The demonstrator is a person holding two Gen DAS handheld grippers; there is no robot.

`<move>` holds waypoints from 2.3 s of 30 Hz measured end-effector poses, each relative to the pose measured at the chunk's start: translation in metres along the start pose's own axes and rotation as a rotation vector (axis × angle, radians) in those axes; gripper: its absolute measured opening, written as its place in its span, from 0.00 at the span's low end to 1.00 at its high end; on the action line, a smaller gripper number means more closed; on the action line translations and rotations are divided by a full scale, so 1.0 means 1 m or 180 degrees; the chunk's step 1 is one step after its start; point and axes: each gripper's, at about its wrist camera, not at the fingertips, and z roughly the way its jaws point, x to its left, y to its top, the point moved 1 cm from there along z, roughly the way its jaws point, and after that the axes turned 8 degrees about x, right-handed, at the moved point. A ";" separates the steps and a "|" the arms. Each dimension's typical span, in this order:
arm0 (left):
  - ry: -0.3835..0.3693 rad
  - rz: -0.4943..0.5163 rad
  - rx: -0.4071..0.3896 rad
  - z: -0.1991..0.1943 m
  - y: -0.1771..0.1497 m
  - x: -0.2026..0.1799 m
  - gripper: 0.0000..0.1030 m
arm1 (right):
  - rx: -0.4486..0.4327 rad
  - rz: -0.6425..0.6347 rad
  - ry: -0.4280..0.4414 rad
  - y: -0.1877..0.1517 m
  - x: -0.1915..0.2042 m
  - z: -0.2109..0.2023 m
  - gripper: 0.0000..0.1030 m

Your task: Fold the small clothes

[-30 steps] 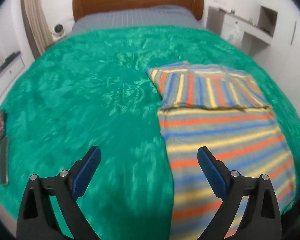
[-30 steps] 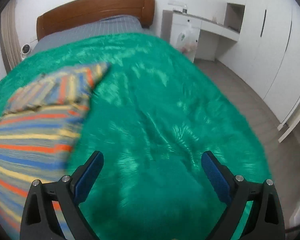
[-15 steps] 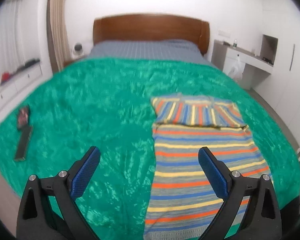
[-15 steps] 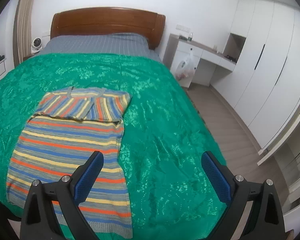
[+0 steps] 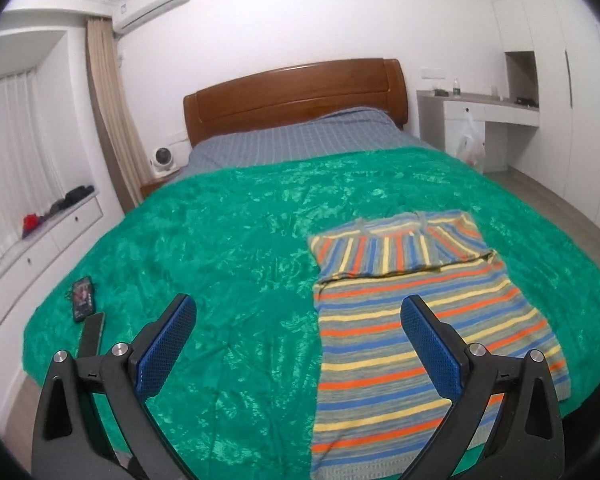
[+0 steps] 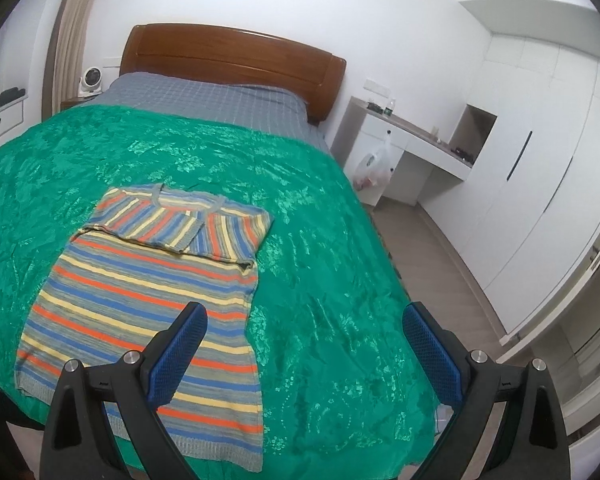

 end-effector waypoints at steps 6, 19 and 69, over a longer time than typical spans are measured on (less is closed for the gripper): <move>0.0025 -0.0003 0.0015 -0.004 0.002 0.000 0.99 | -0.0020 -0.0029 -0.0050 0.003 0.001 -0.003 0.95; 0.0043 0.0017 0.0109 0.003 -0.002 0.001 1.00 | -0.0008 -0.0038 -0.0023 0.006 0.002 -0.002 0.95; -0.1126 -0.0997 0.1513 0.368 0.119 0.028 0.01 | 0.0751 0.1152 0.2602 0.122 -0.014 0.345 0.06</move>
